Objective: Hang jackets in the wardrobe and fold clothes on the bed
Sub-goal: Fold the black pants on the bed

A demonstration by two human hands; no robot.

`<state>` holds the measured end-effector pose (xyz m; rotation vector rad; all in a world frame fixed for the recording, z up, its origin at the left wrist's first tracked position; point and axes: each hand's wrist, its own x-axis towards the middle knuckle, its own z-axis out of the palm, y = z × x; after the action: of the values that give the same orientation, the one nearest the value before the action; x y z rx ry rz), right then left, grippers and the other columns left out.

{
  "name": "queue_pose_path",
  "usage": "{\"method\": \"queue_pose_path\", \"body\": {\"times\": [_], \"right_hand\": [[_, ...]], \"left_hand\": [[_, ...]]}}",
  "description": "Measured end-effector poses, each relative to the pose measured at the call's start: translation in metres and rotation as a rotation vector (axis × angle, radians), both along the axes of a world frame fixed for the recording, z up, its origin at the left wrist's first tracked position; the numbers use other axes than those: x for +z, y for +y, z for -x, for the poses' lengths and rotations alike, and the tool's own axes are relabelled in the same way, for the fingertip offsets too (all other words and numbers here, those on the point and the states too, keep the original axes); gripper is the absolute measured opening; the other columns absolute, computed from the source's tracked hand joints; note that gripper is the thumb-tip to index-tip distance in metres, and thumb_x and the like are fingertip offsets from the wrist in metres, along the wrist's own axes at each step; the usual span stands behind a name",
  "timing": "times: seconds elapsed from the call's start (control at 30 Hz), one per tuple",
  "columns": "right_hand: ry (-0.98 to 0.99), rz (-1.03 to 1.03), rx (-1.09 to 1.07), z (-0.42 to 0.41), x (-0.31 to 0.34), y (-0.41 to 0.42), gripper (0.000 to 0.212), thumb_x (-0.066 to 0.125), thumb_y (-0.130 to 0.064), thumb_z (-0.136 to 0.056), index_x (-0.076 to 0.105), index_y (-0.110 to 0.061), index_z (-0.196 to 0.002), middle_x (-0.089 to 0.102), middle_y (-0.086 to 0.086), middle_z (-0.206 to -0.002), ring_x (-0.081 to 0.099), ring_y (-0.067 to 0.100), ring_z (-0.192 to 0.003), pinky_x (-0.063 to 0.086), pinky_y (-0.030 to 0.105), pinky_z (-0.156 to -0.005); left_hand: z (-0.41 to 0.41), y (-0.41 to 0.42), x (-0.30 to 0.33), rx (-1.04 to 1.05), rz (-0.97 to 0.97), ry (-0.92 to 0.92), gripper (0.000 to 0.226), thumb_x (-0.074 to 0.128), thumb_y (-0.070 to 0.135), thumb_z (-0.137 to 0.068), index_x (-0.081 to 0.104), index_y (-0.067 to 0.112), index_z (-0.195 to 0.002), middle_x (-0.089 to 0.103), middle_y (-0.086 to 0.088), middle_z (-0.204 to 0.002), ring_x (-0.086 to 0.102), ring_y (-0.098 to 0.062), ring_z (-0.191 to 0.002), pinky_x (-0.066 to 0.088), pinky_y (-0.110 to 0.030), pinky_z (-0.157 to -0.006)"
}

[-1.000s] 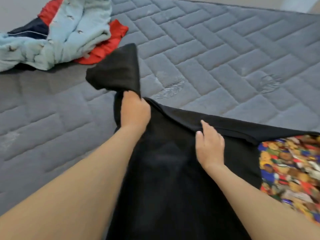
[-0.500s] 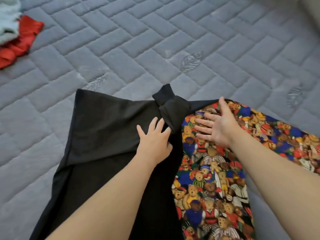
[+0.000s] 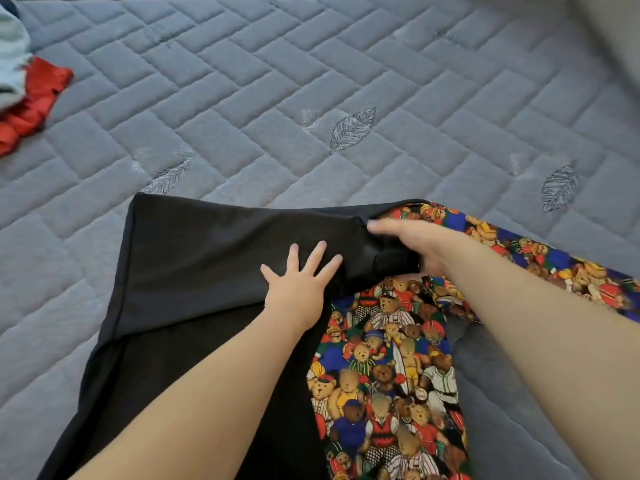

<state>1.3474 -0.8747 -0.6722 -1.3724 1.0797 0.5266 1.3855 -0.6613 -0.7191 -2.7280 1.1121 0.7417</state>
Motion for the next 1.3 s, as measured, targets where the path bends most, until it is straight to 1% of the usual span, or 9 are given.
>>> {"method": "queue_pose_path", "body": {"times": [0.17,0.4,0.5,0.63,0.73,0.9,1.03,1.2,1.3], "right_hand": [[-0.140,0.371,0.005,0.006,-0.011,-0.025,0.037,0.065,0.002,-0.083,0.063,-0.017,-0.115,0.063,0.012,-0.109,0.060,0.030,-0.099,0.057,0.045,-0.085],[-0.058,0.639,-0.395,0.103,-0.042,-0.087,0.002,0.062,-0.019,-0.083,0.063,-0.017,-0.083,0.068,0.010,-0.099,0.062,0.032,-0.095,0.053,0.039,-0.080],[0.097,0.718,-0.661,0.181,-0.045,-0.123,0.018,0.059,-0.029,-0.080,0.065,-0.014,-0.087,0.067,0.010,-0.105,0.060,0.034,-0.093,0.049,0.034,-0.071],[0.257,0.387,-1.136,0.279,-0.043,-0.176,0.055,0.062,-0.027,-0.083,0.050,-0.010,-0.134,0.054,0.006,-0.130,0.054,0.027,-0.116,0.051,0.039,-0.091],[0.276,0.165,-1.194,0.321,-0.047,-0.202,0.044,0.059,-0.022,-0.092,0.051,-0.007,-0.133,0.048,0.005,-0.116,0.050,0.023,-0.118,0.044,0.039,-0.099],[0.159,0.047,-1.075,0.343,-0.074,-0.208,0.060,0.074,-0.032,-0.085,0.052,-0.010,-0.136,0.046,0.007,-0.144,0.043,0.028,-0.131,0.037,0.043,-0.104],[0.040,-0.002,-0.941,0.357,-0.103,-0.212,0.041,0.066,-0.028,-0.091,0.060,-0.005,-0.124,0.060,0.018,-0.130,0.058,0.035,-0.118,0.049,0.045,-0.099],[0.016,0.054,-1.014,0.360,-0.111,-0.207,0.044,0.063,-0.033,-0.091,0.055,-0.010,-0.128,0.054,0.015,-0.134,0.053,0.035,-0.123,0.046,0.041,-0.098],[0.047,0.206,-1.013,0.359,-0.091,-0.192,0.023,0.057,-0.037,-0.096,0.058,-0.015,-0.099,0.050,0.011,-0.124,0.049,0.035,-0.117,0.043,0.042,-0.098]], "left_hand": [[0.003,-0.011,0.001,0.150,0.188,0.024,0.094,0.052,0.017,-0.093,-0.018,0.053,-0.145,-0.024,0.014,-0.157,-0.020,-0.031,-0.147,0.008,-0.077,-0.105],[0.045,-0.072,0.001,0.104,0.045,0.098,0.086,0.044,0.033,-0.087,-0.012,0.032,-0.153,-0.023,0.009,-0.160,-0.021,-0.026,-0.147,-0.006,-0.070,-0.110],[0.073,-0.117,0.009,-0.065,0.130,-0.026,0.080,0.037,0.040,-0.092,-0.007,0.021,-0.156,-0.016,0.004,-0.162,-0.015,-0.024,-0.149,-0.006,-0.060,-0.116],[0.118,-0.189,0.019,-0.239,0.151,-0.075,0.068,0.039,0.035,-0.093,0.014,0.023,-0.156,0.003,-0.003,-0.163,0.001,-0.028,-0.149,0.006,-0.053,-0.118],[0.151,-0.253,0.027,-0.267,0.140,0.103,0.056,0.044,0.029,-0.093,0.034,0.021,-0.147,0.023,-0.005,-0.157,0.017,-0.032,-0.143,0.017,-0.048,-0.115],[0.179,-0.367,0.027,-0.360,0.194,0.148,0.049,0.048,0.013,-0.090,0.047,0.015,-0.140,0.038,-0.005,-0.148,0.048,-0.033,-0.126,0.041,-0.045,-0.102],[0.209,-0.443,0.014,-0.409,0.210,0.280,0.052,0.049,0.008,-0.093,0.042,0.015,-0.144,0.046,-0.010,-0.145,0.048,-0.031,-0.129,0.040,-0.035,-0.104],[0.235,-0.480,0.000,-0.377,0.056,0.239,0.048,0.046,0.015,-0.097,0.041,0.029,-0.143,0.036,-0.011,-0.141,0.054,-0.038,-0.116,0.043,-0.040,-0.095],[0.232,-0.472,0.014,-0.215,0.186,0.409,0.036,0.041,0.004,-0.094,0.060,0.021,-0.119,0.038,-0.013,-0.127,0.058,-0.035,-0.090,0.047,-0.034,-0.081]]}}
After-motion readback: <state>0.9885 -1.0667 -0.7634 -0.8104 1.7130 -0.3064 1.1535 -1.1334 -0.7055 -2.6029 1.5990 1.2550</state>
